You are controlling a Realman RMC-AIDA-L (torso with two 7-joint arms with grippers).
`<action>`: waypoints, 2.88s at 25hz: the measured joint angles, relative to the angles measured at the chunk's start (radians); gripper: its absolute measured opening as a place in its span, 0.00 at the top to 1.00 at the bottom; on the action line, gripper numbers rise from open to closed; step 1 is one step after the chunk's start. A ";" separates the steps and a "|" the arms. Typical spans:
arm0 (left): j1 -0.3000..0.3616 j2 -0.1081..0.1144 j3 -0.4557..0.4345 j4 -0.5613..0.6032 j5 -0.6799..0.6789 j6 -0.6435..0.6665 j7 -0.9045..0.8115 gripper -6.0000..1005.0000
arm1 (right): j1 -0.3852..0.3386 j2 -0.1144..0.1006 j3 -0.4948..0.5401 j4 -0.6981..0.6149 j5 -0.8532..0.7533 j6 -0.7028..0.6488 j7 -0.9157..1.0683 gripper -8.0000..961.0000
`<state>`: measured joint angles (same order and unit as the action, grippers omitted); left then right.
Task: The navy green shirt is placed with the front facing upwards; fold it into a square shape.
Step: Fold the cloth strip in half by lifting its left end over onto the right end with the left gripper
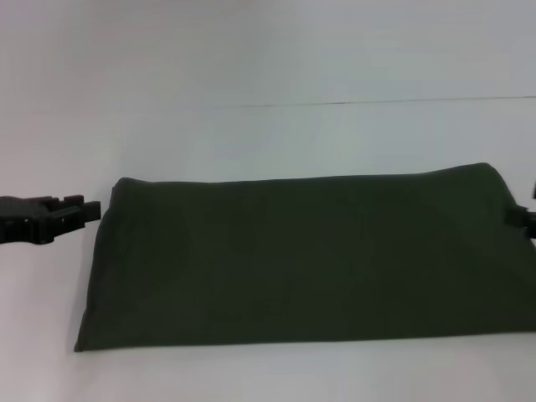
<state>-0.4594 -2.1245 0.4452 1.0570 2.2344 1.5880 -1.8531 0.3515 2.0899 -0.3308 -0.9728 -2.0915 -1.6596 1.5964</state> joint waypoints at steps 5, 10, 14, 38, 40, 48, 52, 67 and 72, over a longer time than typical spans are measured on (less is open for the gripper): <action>-0.024 0.011 0.013 -0.004 0.035 -0.026 -0.124 0.71 | 0.035 -0.007 -0.003 0.080 0.011 0.012 -0.105 0.07; -0.033 0.022 0.040 0.012 0.066 -0.022 -0.240 0.52 | 0.063 -0.002 -0.033 0.089 0.008 0.016 -0.157 0.04; -0.033 0.023 0.041 0.016 0.075 -0.017 -0.266 0.36 | 0.077 -0.004 -0.088 0.100 0.008 0.025 -0.184 0.04; -0.074 0.035 0.070 -0.102 0.229 -0.117 -0.526 0.11 | 0.122 0.001 -0.198 0.157 0.007 0.163 -0.185 0.03; -0.073 0.031 0.070 -0.108 0.236 -0.128 -0.529 0.11 | 0.124 0.001 -0.199 0.158 0.006 0.165 -0.185 0.03; -0.068 0.029 0.076 -0.129 0.254 -0.156 -0.530 0.11 | 0.134 0.001 -0.199 0.175 0.006 0.185 -0.183 0.03; -0.064 0.027 0.079 -0.141 0.267 -0.175 -0.530 0.11 | 0.137 0.001 -0.200 0.180 0.005 0.189 -0.183 0.03; -0.070 0.025 0.087 -0.179 0.280 -0.222 -0.519 0.11 | 0.141 0.001 -0.200 0.183 0.005 0.192 -0.176 0.03; -0.070 0.025 0.104 -0.180 0.280 -0.224 -0.519 0.11 | 0.141 0.001 -0.200 0.183 0.005 0.192 -0.175 0.03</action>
<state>-0.5299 -2.1000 0.5495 0.8774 2.5142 1.3642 -2.3720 0.4924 2.0907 -0.5307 -0.7899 -2.0865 -1.4680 1.4212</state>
